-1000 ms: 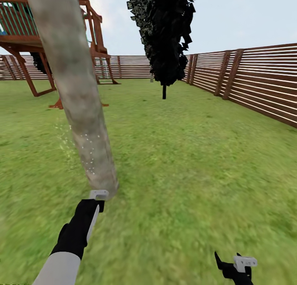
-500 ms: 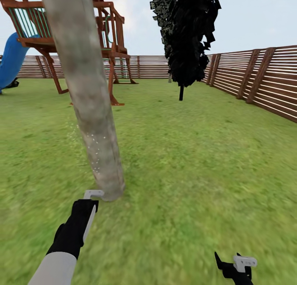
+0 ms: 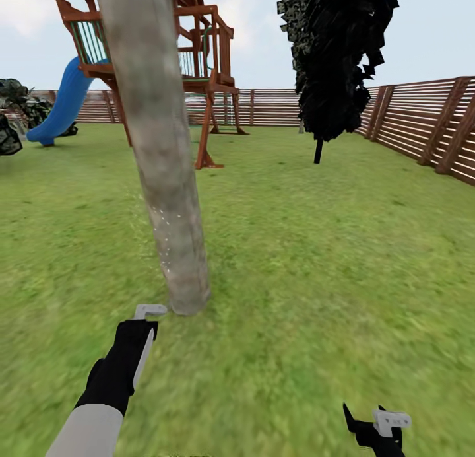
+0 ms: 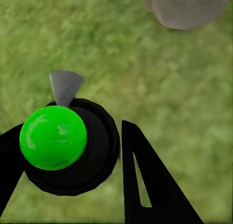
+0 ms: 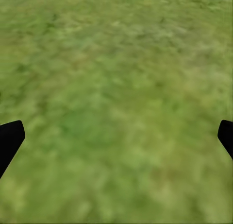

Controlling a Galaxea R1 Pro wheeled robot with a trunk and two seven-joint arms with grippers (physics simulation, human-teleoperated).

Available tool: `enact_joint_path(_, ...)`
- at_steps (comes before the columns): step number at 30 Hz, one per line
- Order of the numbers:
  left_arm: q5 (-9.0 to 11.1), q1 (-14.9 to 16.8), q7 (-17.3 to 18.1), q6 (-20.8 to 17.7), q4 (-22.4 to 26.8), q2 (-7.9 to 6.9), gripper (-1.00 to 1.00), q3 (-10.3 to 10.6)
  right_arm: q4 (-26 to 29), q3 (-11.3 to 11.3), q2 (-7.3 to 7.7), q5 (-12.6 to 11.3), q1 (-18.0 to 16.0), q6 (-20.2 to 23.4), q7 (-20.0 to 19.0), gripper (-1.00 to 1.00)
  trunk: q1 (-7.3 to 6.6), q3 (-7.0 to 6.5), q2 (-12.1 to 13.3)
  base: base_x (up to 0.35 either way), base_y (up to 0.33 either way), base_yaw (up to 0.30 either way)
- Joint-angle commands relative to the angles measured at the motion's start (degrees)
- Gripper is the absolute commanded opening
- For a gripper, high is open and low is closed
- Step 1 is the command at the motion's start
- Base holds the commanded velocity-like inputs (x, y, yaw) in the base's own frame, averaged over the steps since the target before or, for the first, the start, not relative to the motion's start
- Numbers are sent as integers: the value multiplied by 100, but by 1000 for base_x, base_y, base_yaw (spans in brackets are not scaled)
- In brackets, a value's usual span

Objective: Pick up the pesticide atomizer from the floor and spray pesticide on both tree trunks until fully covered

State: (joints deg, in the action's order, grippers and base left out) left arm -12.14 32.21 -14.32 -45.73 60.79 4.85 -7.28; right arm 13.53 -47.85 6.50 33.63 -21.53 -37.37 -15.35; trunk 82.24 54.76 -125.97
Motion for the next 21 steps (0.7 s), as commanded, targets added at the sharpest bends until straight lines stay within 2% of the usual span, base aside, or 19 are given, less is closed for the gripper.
enact_joint_path(1,-34,5,9,-27,7,7,-100,-10,-5,-49,0,12,-4,-16,-47,100,-1,5,-2,0,-272,277)
enact_joint_path(5,-34,5,9,-24,6,15,-100,-10,-6,-49,0,12,-6,-15,-47,100,-1,5,-2,1,-272,253)
enact_joint_path(15,-26,4,9,-25,8,24,-100,-10,-4,-49,0,12,-6,-16,-47,100,-1,5,-2,79,-272,24)
enact_joint_path(21,-25,5,9,-24,10,24,-100,-3,-8,-49,0,12,-5,-15,-47,100,-1,5,-2,90,-272,183)
